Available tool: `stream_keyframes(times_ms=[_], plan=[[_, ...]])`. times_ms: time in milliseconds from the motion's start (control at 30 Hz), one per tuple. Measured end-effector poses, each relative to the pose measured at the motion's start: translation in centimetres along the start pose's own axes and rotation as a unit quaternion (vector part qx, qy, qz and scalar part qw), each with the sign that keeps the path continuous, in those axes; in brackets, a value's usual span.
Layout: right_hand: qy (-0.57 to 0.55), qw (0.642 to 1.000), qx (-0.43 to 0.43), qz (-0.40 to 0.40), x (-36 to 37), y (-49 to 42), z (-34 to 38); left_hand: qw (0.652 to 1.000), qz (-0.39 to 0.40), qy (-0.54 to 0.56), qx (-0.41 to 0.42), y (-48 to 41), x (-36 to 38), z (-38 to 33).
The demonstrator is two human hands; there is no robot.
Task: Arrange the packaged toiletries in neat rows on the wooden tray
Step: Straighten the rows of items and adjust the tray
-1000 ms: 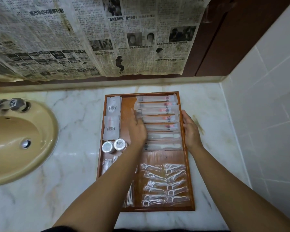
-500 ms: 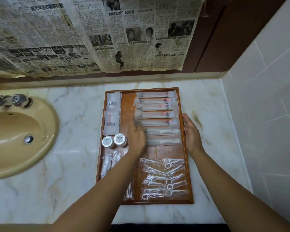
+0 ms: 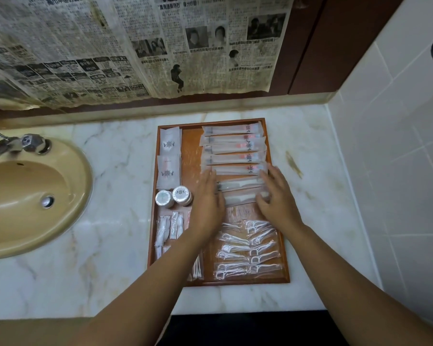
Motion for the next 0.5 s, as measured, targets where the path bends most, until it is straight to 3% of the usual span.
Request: stream_keyframes(times_ms=[67,200,500], plan=[[0.163,0.981,-0.103,0.012,0.9,0.1,0.9,0.988,0.032,-0.129,0.082,0.5,0.8,0.2],[0.283,0.951,-0.106,0.060,2.5,0.1,0.5,0.949,0.108,-0.261,0.137,0.6,2.1,1.5],[0.360,0.927,-0.087,0.062,3.1,0.9,-0.2,0.944,0.143,-0.265,0.137,0.5,2.4,2.0]])
Point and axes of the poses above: each hand's wrist, its own y-axis away from the middle knuckle, its own x-axis out of the palm, z = x × y, the point moved 5 cm from there along -y, towards the middle knuckle, and after that the axes turned 6 degrees about z, right-handed, at the moved point
